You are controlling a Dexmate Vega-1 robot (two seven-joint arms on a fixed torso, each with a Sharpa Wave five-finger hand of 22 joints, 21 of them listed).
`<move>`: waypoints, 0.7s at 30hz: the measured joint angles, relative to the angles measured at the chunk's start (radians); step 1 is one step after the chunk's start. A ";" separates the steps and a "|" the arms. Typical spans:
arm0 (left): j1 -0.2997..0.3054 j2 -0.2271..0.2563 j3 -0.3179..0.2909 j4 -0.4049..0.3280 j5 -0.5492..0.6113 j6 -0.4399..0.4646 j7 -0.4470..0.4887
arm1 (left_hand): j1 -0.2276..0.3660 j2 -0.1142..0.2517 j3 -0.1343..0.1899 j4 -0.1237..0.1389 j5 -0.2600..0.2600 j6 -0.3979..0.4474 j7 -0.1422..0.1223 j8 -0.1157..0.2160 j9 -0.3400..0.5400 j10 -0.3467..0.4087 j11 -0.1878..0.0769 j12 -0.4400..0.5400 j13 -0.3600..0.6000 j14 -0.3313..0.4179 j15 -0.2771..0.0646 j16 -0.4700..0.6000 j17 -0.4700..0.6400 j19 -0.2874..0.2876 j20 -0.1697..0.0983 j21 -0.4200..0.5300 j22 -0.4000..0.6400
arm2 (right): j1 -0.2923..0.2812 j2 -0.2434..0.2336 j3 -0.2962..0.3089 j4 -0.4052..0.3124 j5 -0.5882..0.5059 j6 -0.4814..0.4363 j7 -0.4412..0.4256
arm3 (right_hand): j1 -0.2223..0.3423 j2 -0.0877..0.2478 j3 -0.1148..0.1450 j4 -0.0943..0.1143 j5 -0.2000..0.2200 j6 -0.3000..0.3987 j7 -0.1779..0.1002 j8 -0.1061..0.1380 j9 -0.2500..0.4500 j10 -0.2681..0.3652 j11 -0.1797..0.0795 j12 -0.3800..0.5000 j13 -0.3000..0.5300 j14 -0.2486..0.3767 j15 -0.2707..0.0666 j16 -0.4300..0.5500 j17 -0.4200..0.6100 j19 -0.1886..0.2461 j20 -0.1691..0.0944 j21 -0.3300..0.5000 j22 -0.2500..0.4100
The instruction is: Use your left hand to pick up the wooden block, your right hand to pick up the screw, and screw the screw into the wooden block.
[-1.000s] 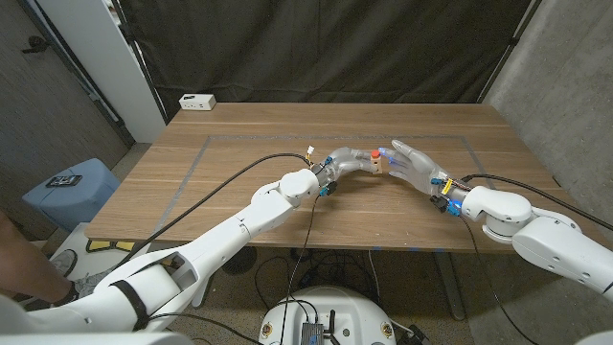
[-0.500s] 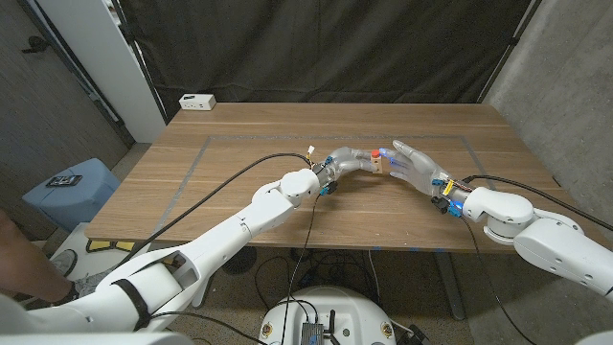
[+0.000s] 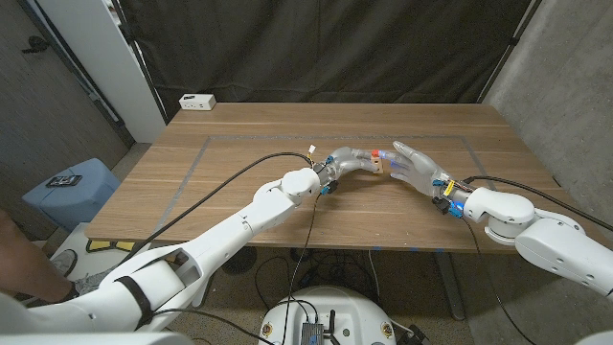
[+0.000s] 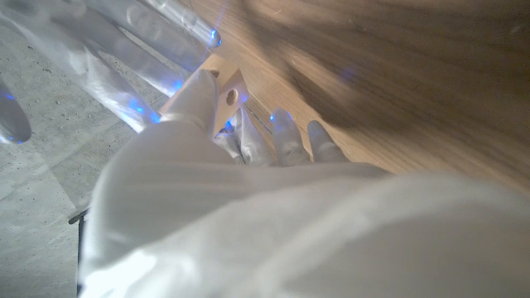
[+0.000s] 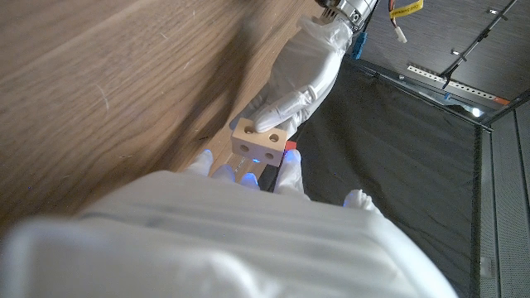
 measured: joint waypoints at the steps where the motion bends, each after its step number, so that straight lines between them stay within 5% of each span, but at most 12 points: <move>1: -0.001 -0.001 0.000 0.002 0.000 0.000 0.000 | 0.000 0.000 0.000 0.000 0.000 -0.003 -0.003 0.000 0.000 -0.001 -0.001 0.000 0.000 0.000 0.000 0.000 0.000 0.000 0.000 0.000 0.000 | 0.000 0.000 0.000 0.000 0.000 0.000 0.001 | 0.000 0.000 0.000 0.000 0.000 0.005 -0.001 0.000 0.000 0.000 0.000 0.000 0.000 0.000 0.000 0.000 0.000 0.000 0.000 0.000 0.000; 21: -0.008 -0.004 0.002 0.014 0.000 -0.005 -0.005 | -0.007 0.007 0.002 0.008 0.005 -0.023 -0.012 -0.009 0.001 -0.008 -0.009 0.000 0.000 -0.009 0.001 0.000 0.000 0.000 0.000 0.000 0.000 | -0.001 0.002 0.004 0.005 0.005 -0.002 0.007 | 0.000 0.000 0.000 0.000 0.000 0.068 0.000 0.015 0.000 0.005 -0.005 0.000 0.000 0.000 0.000 0.000 0.000 0.000 0.000 0.000 0.000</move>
